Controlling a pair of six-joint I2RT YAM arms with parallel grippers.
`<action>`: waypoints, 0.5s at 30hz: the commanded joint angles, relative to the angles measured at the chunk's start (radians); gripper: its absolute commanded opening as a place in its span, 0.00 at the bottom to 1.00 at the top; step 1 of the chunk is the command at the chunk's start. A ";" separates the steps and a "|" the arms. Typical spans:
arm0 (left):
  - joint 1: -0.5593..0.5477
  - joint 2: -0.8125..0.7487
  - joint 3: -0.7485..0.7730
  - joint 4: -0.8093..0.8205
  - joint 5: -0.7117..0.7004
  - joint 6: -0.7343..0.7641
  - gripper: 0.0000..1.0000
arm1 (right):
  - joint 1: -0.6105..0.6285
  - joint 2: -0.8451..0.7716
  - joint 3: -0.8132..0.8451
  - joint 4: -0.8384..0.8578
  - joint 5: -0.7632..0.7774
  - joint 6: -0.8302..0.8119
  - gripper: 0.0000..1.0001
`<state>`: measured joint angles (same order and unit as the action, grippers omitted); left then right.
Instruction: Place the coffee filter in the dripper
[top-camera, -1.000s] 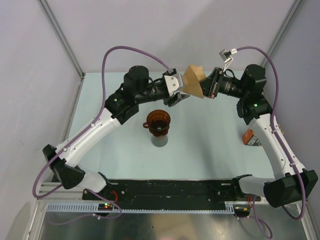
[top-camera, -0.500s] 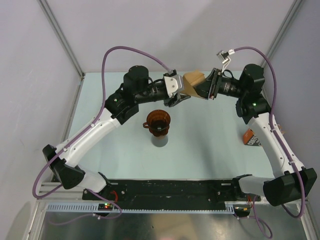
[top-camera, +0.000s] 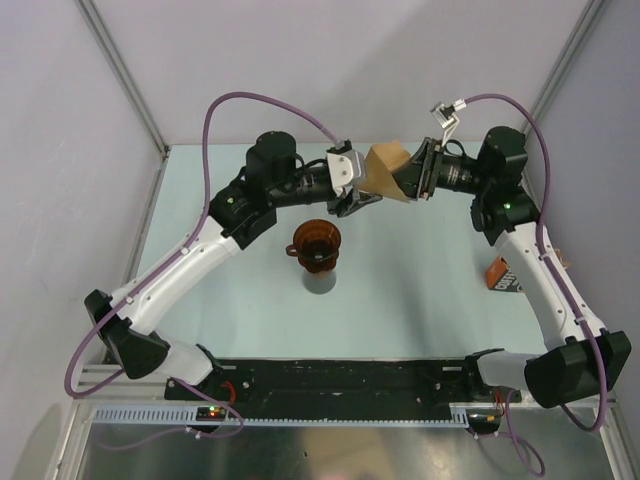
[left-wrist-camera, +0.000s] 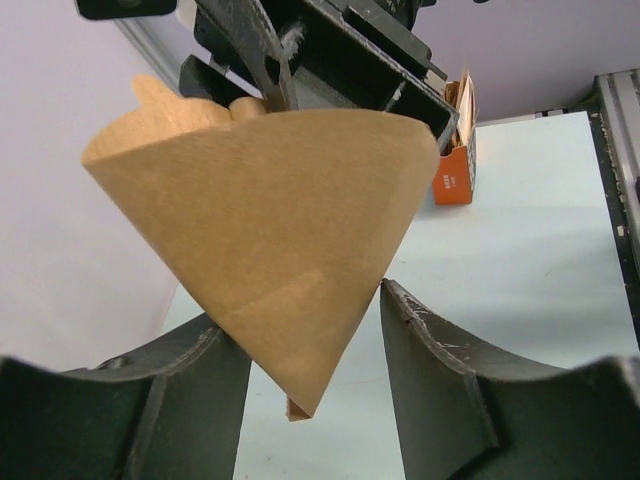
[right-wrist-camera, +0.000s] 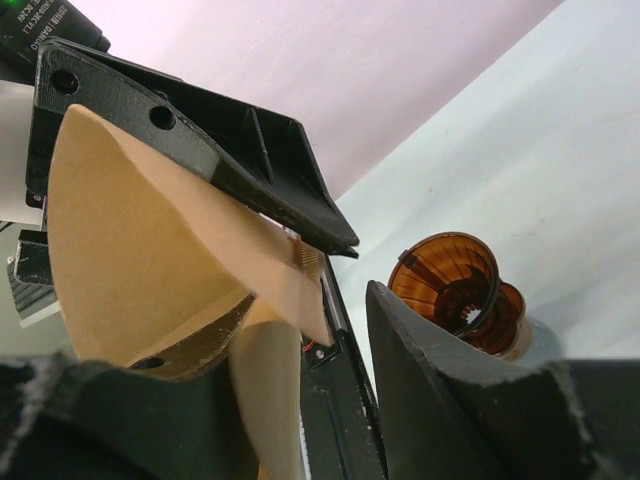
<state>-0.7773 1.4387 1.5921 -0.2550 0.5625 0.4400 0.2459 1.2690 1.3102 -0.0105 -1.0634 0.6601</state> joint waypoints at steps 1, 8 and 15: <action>0.020 -0.059 -0.019 0.017 0.036 -0.022 0.57 | -0.019 -0.030 0.011 -0.020 -0.010 -0.052 0.47; 0.023 -0.063 -0.026 -0.015 0.046 0.023 0.50 | -0.027 -0.040 0.026 -0.094 -0.007 -0.104 0.36; 0.024 -0.057 -0.016 -0.015 0.023 0.059 0.45 | -0.011 -0.029 0.026 -0.146 -0.022 -0.130 0.25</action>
<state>-0.7605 1.4117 1.5669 -0.2787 0.5869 0.4580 0.2260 1.2552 1.3102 -0.1287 -1.0641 0.5606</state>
